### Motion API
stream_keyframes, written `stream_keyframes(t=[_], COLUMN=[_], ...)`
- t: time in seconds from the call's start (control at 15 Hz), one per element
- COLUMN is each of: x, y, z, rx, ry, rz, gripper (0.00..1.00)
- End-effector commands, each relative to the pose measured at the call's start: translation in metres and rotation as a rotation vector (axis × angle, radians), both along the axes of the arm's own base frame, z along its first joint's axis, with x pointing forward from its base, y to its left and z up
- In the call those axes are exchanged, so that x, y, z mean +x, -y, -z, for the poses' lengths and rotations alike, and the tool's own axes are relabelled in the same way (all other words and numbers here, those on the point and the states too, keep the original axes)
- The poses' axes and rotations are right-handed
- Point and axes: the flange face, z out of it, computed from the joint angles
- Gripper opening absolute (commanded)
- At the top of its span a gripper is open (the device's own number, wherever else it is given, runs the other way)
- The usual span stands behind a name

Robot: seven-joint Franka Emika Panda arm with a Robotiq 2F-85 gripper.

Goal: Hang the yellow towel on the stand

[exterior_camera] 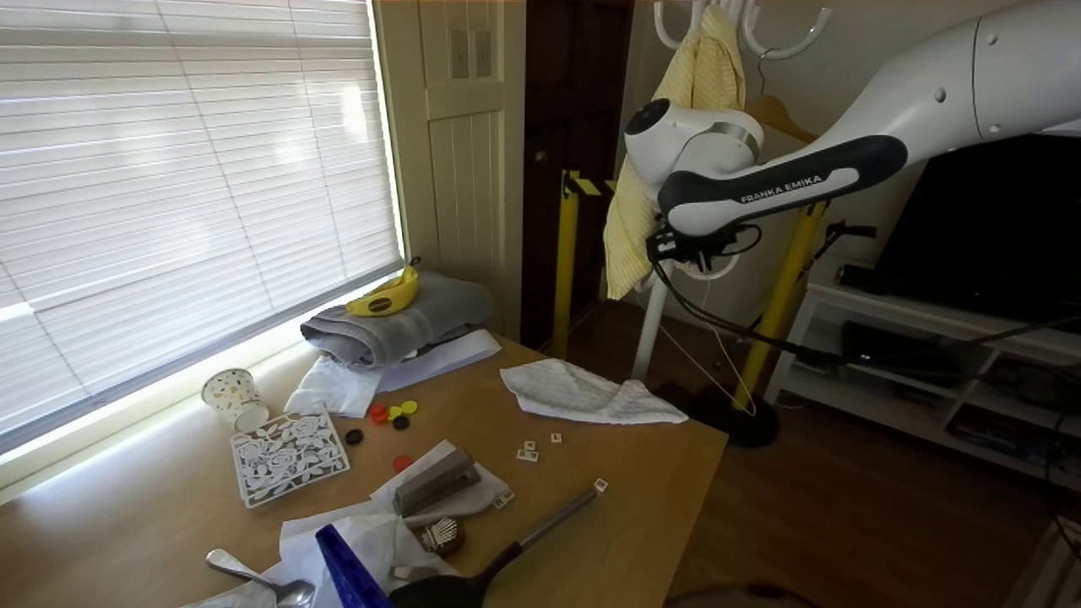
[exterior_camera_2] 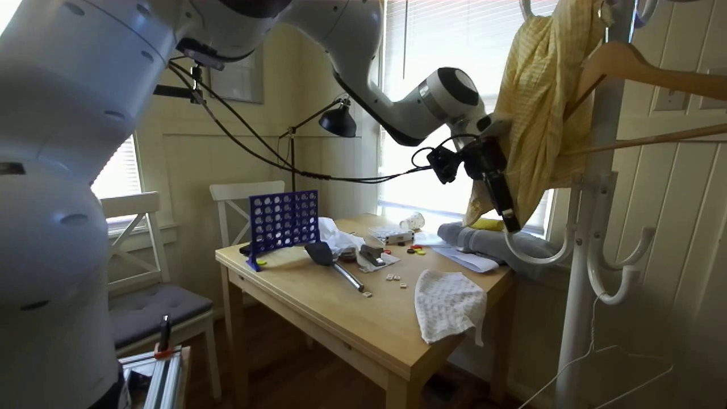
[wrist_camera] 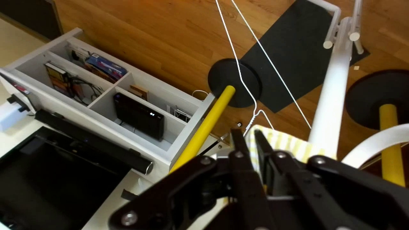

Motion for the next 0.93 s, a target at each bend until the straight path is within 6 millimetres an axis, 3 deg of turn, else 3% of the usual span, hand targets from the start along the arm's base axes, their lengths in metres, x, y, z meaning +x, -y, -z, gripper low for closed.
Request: stream_keyframes(t=[0.0, 0.2, 0.53, 0.67, 0.87], x=[-0.005, -0.001, -0.001, -0.004, -0.003], y=[0.027, 0.013, -0.043, -0.072, -0.111], z=[-0.016, -0.063, -0.163, -0.202, -0.241], rx=[-0.019, -0.108, -0.187, -0.125, -0.029], ry=[0.039, 0.118, 0.303, 0.383, 0.507], rz=[0.027, -0.069, -0.288, -0.367, -0.480], gripper=[0.44, 0.66, 0.98, 1.00, 1.00])
